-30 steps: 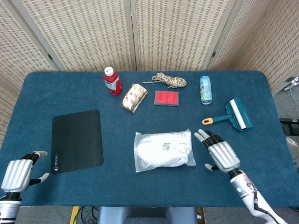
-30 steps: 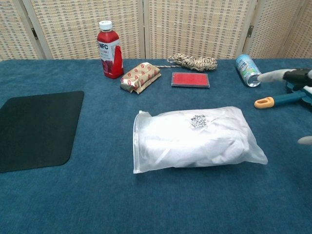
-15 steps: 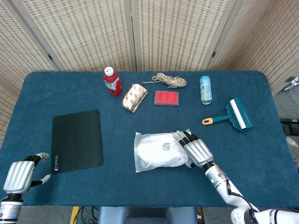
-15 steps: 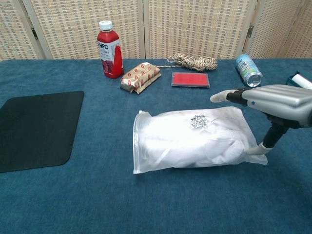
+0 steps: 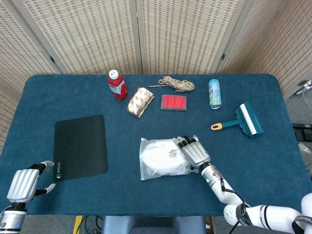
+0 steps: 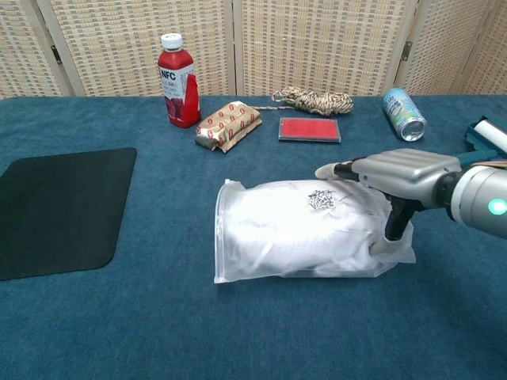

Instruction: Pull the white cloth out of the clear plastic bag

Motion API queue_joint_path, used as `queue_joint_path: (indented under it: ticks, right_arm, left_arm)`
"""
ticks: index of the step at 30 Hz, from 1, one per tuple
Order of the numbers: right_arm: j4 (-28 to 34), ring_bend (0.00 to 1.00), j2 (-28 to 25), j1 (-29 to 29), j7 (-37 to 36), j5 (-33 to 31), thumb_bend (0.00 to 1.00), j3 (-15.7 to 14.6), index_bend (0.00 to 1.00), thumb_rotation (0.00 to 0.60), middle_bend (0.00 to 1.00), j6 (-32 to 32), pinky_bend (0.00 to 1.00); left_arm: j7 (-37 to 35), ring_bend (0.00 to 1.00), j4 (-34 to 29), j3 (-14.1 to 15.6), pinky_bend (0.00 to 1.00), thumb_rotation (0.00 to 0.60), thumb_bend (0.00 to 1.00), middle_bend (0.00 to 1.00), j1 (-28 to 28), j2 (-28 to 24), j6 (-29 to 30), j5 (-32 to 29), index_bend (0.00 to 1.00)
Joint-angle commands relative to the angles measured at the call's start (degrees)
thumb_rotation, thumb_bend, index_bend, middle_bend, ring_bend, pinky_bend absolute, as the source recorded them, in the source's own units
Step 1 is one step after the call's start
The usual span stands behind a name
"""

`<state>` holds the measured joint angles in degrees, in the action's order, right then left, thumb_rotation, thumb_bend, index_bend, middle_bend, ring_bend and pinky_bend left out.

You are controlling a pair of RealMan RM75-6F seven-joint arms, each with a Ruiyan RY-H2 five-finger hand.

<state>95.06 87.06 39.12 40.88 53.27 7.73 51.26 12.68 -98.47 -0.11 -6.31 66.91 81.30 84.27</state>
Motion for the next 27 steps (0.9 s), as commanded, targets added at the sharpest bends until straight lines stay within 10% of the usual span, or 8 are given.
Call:
queue_joint_path:
  ticks: [1, 11, 27]
  right_arm:
    - [-1.1, 0.16, 0.9, 1.3, 0.2, -0.6, 0.04, -0.1, 0.01, 0.6, 0.2, -0.4, 0.32]
    - [-5.3, 0.5, 3.8, 2.5, -3.0, 5.8, 0.56, -1.3, 0.41, 0.6, 0.56, 2.4, 0.6]
    - [-11.4, 0.59, 2.6, -0.1, -23.8, 33.1, 0.59, -2.8, 0.52, 0.6, 0.65, 16.7, 0.66]
  left_arm:
    - [0.0, 0.46, 0.0, 0.1, 0.68, 0.6, 0.0, 0.48, 0.0, 0.1, 0.0, 0.1, 0.35]
    - [0.2, 0.47, -0.5, 0.1, 0.68, 0.6, 0.0, 0.48, -0.3, 0.3, -0.2, 0.6, 0.35]
    - [-0.6, 0.49, -5.7, -3.2, 0.7, 0.6, 0.0, 0.53, -3.7, -0.1, -0.7, 2.5, 0.38]
